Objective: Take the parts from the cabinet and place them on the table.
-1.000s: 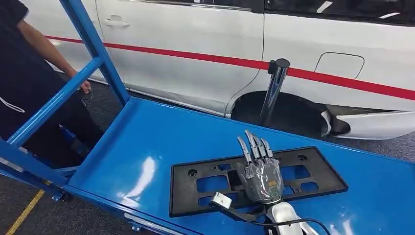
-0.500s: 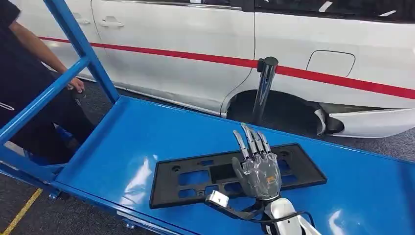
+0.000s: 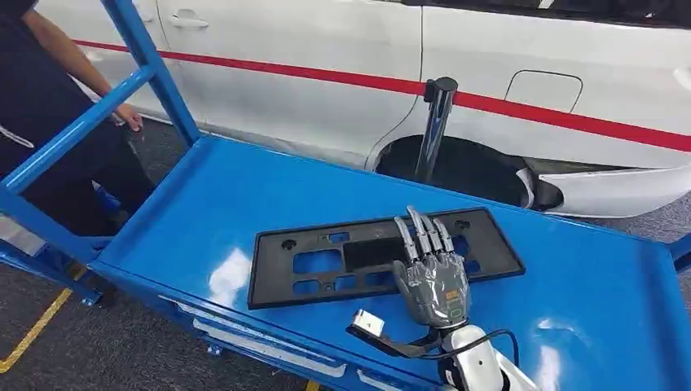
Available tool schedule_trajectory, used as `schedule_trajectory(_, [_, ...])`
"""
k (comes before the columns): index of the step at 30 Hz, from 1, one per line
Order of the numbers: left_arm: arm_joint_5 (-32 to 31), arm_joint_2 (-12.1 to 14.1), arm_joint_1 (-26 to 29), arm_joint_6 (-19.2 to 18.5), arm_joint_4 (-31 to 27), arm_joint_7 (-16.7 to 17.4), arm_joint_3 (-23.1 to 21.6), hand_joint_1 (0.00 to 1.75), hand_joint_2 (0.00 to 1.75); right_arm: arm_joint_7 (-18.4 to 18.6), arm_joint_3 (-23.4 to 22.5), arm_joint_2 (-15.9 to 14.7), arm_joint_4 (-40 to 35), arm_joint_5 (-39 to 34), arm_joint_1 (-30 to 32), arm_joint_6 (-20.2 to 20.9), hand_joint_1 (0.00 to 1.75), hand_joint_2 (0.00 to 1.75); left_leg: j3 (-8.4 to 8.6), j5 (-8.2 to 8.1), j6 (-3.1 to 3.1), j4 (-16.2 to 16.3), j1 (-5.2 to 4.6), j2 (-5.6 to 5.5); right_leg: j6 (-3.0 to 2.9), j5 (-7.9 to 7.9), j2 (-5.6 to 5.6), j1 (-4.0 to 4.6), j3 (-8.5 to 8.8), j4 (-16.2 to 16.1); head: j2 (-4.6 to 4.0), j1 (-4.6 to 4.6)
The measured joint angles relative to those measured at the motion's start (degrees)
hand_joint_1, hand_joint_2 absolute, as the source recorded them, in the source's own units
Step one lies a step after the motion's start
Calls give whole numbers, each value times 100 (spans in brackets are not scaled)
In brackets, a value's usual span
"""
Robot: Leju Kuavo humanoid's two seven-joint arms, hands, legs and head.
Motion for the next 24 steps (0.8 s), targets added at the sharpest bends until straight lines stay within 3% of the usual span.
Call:
schedule_trajectory(2, [0,-2,49,-2,0,2,0,0,0,0,2,-2,4,0,16,2,0,175,-79,98,51,-1,-66,-5,105,153,-16,-52,3,-104,-2,-2])
schedule_trajectory(3, [0,-2,61,-4,0,2,0,0,0,0,0,-13,13,0,18,2,0,175,-134,202,109,-29,4,10,120,97,-12,-97,-49,-88,-2,2])
schedule_trajectory(4, [0,-7,66,-4,0,2,0,0,0,0,0,-15,15,0,30,2,0,175,-197,272,150,-27,-27,20,105,-239,-5,-89,-156,107,0,2])
schedule_trajectory(5, [2,-2,70,-2,2,2,0,0,0,0,0,-17,17,0,31,2,0,175,-260,339,217,-20,-39,33,104,-628,-4,-87,-273,489,0,7])
schedule_trajectory(6, [0,-4,77,-4,0,2,0,0,0,0,2,-31,22,0,49,2,0,175,-339,409,237,-18,-61,40,117,-987,-2,-82,-419,1049,0,2])
schedule_trajectory(7, [0,-7,83,-4,0,2,0,0,0,0,0,-39,24,0,62,2,0,175,-406,457,247,-15,-82,41,131,-1153,5,-63,-517,1480,0,6])
schedule_trajectory(8, [0,-9,92,-9,0,0,0,0,0,0,2,-46,28,0,81,2,0,175,-475,507,242,-3,-94,41,138,-1177,5,-53,-555,1802,0,4])
schedule_trajectory(9, [0,-9,99,-9,0,2,0,0,0,0,2,-46,35,0,90,2,0,175,-537,546,237,7,-101,42,134,-1087,5,-51,-473,1828,0,4])
schedule_trajectory(10, [0,-9,101,-9,0,2,0,0,0,0,2,-46,41,0,91,2,0,175,-592,572,223,26,-102,42,133,-931,4,-52,-257,1624,0,4])
schedule_trajectory(12, [0,-9,99,-9,0,0,0,0,0,0,2,-48,44,0,85,2,0,175,-674,584,191,86,-91,36,135,-681,-3,-68,510,584,0,4])
schedule_trajectory(13, [0,-9,97,-11,0,-6,0,0,0,0,-2,-48,46,-7,81,0,0,175,-696,587,153,119,-99,39,127,-899,-3,-70,791,108,0,6])
schedule_trajectory(14, [-2,-9,92,-13,0,-17,0,0,0,-2,-2,-48,46,-20,78,-4,0,175,-741,581,113,152,-128,34,42,-839,32,-27,828,111,0,0])
schedule_trajectory(16, [-2,-9,82,-17,0,-35,0,0,0,-7,0,-48,50,-30,82,-20,0,175,-754,598,50,181,-147,37,-51,-899,38,-29,767,93,0,-9])
schedule_trajectory(17, [-2,-2,82,-20,0,-35,0,0,0,-15,0,-46,52,-31,85,-20,0,175,-778,569,44,192,-126,36,-56,-895,34,-42,760,73,0,-7])
schedule_trajectory(18, [-2,-2,91,-20,0,-37,0,0,0,-26,0,-48,52,-20,85,-22,0,175,-775,522,142,188,-124,35,-60,-891,30,-33,754,77,0,-9])
schedule_trajectory(20, [-2,0,98,-28,2,-37,-2,0,0,-44,2,-52,55,9,87,-22,0,175,-773,613,342,169,-125,36,-105,-864,30,-16,749,77,0,-9])
schedule_trajectory(21, [-2,2,97,-28,0,-37,-2,0,0,-48,9,-50,55,15,87,-20,0,175,-777,627,395,169,-125,36,-124,-851,30,-11,743,77,0,-9])
schedule_trajectory(24, [-2,2,95,-33,0,-39,-2,0,0,-55,15,-52,55,64,87,-20,0,175,-780,661,458,150,-122,36,-158,-834,28,14,733,79,0,-9])
